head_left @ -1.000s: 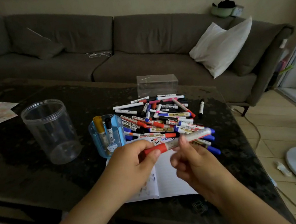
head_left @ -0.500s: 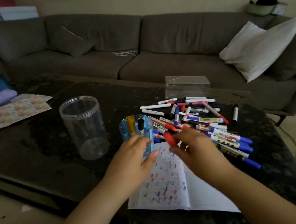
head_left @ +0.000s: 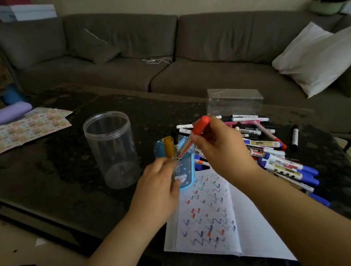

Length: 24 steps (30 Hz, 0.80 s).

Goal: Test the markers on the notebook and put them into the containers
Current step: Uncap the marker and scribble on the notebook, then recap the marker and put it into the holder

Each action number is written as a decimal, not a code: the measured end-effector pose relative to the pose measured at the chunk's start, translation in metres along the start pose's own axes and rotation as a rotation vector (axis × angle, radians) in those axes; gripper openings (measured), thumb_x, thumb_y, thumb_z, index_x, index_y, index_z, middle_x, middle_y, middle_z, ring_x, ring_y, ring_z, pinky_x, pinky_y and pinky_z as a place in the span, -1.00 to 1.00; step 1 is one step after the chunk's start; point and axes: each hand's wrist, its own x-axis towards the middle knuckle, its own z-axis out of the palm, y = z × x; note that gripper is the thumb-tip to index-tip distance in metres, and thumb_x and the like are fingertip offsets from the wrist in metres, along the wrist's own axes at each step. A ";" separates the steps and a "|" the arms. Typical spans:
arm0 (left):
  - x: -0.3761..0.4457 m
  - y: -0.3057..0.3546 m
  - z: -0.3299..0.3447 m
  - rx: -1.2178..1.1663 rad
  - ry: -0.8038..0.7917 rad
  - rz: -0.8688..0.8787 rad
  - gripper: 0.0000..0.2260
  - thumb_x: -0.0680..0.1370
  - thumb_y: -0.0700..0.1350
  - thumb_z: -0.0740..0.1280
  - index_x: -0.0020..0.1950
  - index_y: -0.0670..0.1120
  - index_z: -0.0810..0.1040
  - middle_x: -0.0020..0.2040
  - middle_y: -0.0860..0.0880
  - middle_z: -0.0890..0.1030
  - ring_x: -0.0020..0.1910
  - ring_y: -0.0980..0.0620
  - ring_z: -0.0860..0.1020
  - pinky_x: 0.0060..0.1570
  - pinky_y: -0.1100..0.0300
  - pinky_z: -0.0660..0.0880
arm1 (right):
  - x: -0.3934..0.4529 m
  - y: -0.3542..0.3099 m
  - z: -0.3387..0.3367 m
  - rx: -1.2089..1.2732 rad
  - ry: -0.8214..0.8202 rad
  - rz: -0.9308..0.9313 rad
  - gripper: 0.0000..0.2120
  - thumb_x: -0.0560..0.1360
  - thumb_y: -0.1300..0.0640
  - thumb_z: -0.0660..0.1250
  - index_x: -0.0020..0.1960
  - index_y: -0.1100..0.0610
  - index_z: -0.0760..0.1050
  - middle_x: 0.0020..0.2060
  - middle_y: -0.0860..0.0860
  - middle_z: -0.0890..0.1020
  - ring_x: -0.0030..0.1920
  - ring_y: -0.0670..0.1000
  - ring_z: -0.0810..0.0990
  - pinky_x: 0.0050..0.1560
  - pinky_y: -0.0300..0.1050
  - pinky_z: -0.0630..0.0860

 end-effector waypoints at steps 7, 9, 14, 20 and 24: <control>-0.003 0.002 0.006 -0.038 0.030 -0.013 -0.61 0.56 -0.07 0.26 0.39 0.02 0.32 0.32 0.13 0.28 0.32 0.20 0.28 0.26 0.35 0.26 | 0.012 0.017 0.024 -0.188 -0.166 0.054 -0.77 0.55 0.12 0.30 0.19 0.12 0.48 0.03 -0.01 0.53 -0.02 -0.07 0.50 -0.01 -0.25 0.43; -0.004 0.002 0.010 -0.039 0.034 -0.019 -0.67 0.56 -0.06 0.26 0.32 0.02 0.36 0.29 0.13 0.30 0.28 0.20 0.32 0.22 0.36 0.31 | 0.009 0.026 0.031 -0.211 -0.165 0.048 -0.74 0.55 0.12 0.31 0.23 0.09 0.50 0.12 -0.01 0.46 0.01 -0.08 0.47 0.07 -0.26 0.42; -0.007 0.009 0.023 -0.061 -0.044 -0.023 -0.72 0.56 -0.04 0.25 0.27 0.04 0.36 0.28 0.10 0.38 0.26 0.17 0.38 0.17 0.32 0.36 | -0.015 0.053 0.022 -0.166 -0.109 0.088 -0.67 0.56 0.11 0.29 0.32 0.03 0.45 0.07 -0.08 0.40 -0.09 -0.17 0.41 -0.17 -0.50 0.33; -0.005 0.030 0.050 -0.095 -0.147 0.036 -0.69 0.58 -0.05 0.23 0.32 0.02 0.35 0.27 0.07 0.42 0.24 0.14 0.41 0.19 0.30 0.35 | -0.053 0.110 -0.021 -0.286 -0.100 0.279 -0.69 0.56 0.10 0.28 0.31 0.02 0.45 0.20 -0.04 0.46 0.00 -0.13 0.46 0.02 -0.32 0.37; 0.000 0.051 0.071 -0.123 -0.209 0.078 -0.68 0.59 -0.05 0.20 0.34 0.03 0.33 0.25 0.07 0.43 0.22 0.13 0.41 0.18 0.29 0.35 | -0.072 0.150 -0.064 -0.509 0.005 0.405 -0.68 0.55 0.14 0.28 0.30 0.10 0.47 0.25 0.06 0.48 0.24 0.08 0.43 0.26 -0.09 0.36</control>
